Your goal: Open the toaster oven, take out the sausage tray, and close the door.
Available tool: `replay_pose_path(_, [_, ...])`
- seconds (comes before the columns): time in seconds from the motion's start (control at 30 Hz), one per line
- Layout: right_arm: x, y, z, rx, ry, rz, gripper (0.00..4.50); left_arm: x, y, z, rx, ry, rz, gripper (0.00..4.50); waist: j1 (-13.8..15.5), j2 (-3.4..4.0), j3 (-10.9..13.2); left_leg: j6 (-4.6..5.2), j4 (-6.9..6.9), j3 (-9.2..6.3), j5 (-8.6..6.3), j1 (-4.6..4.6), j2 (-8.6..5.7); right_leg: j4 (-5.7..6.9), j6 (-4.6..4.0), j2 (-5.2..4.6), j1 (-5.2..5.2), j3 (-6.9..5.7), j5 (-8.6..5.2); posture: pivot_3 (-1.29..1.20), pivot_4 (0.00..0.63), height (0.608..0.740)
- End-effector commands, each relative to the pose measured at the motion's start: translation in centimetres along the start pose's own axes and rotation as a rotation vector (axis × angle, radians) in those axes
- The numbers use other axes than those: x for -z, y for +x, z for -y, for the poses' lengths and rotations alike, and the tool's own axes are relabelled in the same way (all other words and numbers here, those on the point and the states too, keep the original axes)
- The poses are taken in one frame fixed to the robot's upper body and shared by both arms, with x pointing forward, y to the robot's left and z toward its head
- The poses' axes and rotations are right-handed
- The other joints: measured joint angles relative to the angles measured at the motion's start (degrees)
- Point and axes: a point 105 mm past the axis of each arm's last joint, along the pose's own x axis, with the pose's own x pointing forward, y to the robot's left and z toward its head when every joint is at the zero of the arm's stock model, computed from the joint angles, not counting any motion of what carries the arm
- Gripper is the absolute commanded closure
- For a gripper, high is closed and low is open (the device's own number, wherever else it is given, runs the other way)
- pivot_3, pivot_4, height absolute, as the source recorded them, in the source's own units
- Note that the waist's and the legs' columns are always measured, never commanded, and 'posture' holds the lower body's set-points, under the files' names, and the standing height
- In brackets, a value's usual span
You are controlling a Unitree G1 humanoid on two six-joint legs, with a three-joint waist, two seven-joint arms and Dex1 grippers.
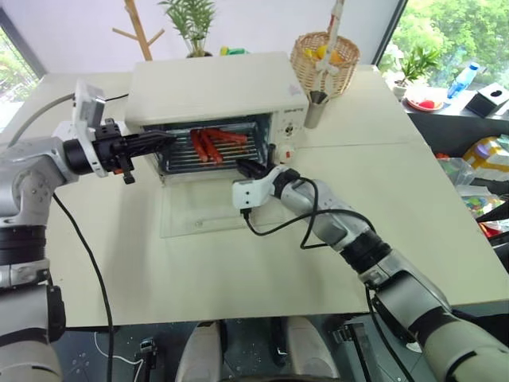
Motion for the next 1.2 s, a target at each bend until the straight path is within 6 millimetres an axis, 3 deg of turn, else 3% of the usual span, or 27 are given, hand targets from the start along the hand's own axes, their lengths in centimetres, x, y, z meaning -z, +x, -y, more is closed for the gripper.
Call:
replay_pose_path(0.03, [-0.3, -1.4, 1.4, 0.044, -0.014, 0.009, 4.47, -1.4, -0.3, 0.0, 0.001, 0.055, 0.015, 4.50, 0.2, 0.00, 0.0, 0.00, 0.00, 0.00, 0.00, 0.00, 0.00, -0.01, 0.00, 0.00, 0.00, 0.00, 0.00, 0.00, 0.150, 0.740])
replay_pose_path(0.43, [-0.2, -6.0, -0.3, 0.015, -0.036, 0.015, 4.47, -0.4, 0.0, 0.7, 0.046, 0.026, -0.021, 4.50, 1.9, -0.02, 0.0, 0.00, 0.06, 0.00, 0.00, -0.06, -0.12, -0.10, 0.02, -0.12, 0.08, -0.02, -0.01, 0.00, 0.150, 0.740])
replay_pose_path(0.8, [0.0, -9.2, -0.6, 0.015, -0.052, 0.036, 4.47, 1.2, -1.9, 2.7, 0.062, -0.058, -0.084, 4.50, 1.6, -0.05, 0.0, 0.00, 0.09, -0.02, 0.00, -0.03, -0.08, -0.07, 0.02, -0.09, 0.09, -0.02, -0.02, 0.00, 0.150, 0.740])
replay_pose_path(0.9, [0.3, -10.1, -0.7, 0.020, -0.050, 0.037, 4.50, 0.9, -3.4, 2.9, 0.028, -0.105, -0.076, 3.66, 1.6, -0.05, 0.0, 0.00, 0.09, -0.02, 0.00, -0.03, -0.07, -0.08, 0.02, -0.10, 0.09, -0.01, -0.02, 0.00, 0.150, 0.740])
replay_pose_path(1.03, [0.7, -11.1, -0.5, 0.032, -0.074, 0.050, 4.50, 0.8, -5.6, 2.7, -0.055, -0.230, -0.024, 1.65, 1.5, -0.06, 0.0, 0.00, 0.14, -0.02, 0.00, -0.02, -0.06, -0.09, 0.00, -0.10, 0.10, -0.01, -0.03, 0.00, 0.150, 0.740])
replay_pose_path(1.13, [0.5, -11.5, 0.0, 0.053, -0.087, 0.079, 4.50, 2.2, -7.3, 3.0, -0.112, -0.364, -0.017, 0.08, 1.5, -0.05, 0.0, 0.00, 0.15, 0.00, 0.00, 0.01, -0.04, -0.09, 0.01, -0.10, 0.12, 0.01, -0.03, 0.00, 0.150, 0.740])
replay_pose_path(1.2, [0.2, -11.8, 0.2, 0.060, -0.095, 0.105, 4.50, 3.4, -8.2, 3.2, -0.145, -0.475, -0.010, 0.02, 1.5, -0.06, 0.0, 0.00, 0.13, 0.00, 0.00, 0.03, -0.02, -0.08, 0.01, -0.10, 0.13, 0.02, -0.03, 0.00, 0.150, 0.740])
